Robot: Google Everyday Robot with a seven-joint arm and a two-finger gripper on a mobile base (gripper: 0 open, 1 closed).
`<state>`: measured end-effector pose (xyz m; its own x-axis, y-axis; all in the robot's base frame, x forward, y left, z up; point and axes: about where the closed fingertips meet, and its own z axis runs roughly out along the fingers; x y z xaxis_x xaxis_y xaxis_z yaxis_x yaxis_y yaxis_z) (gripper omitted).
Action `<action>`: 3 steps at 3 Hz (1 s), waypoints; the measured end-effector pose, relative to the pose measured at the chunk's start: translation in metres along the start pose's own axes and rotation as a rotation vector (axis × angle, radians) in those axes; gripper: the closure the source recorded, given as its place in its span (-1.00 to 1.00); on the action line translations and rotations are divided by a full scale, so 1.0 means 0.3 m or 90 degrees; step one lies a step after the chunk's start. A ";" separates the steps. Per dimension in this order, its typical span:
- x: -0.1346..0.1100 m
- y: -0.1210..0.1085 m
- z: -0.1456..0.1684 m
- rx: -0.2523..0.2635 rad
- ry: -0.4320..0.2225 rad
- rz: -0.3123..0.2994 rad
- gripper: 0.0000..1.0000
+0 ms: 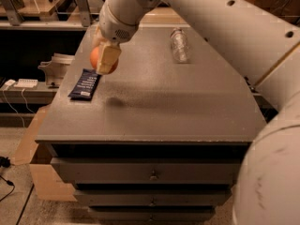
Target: Move orange near rxbar blueberry
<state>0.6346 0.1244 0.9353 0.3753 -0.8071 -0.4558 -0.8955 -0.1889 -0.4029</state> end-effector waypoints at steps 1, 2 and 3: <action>-0.039 0.004 0.079 -0.027 0.003 -0.022 1.00; -0.048 0.020 0.144 -0.054 0.007 -0.030 1.00; -0.040 0.031 0.184 -0.070 0.010 -0.028 1.00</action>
Offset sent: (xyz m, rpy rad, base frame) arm -0.0002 0.0454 -0.0457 -0.0795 0.0679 0.0962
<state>0.6351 0.1633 0.8933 0.4112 -0.8052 -0.4273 -0.8998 -0.2837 -0.3314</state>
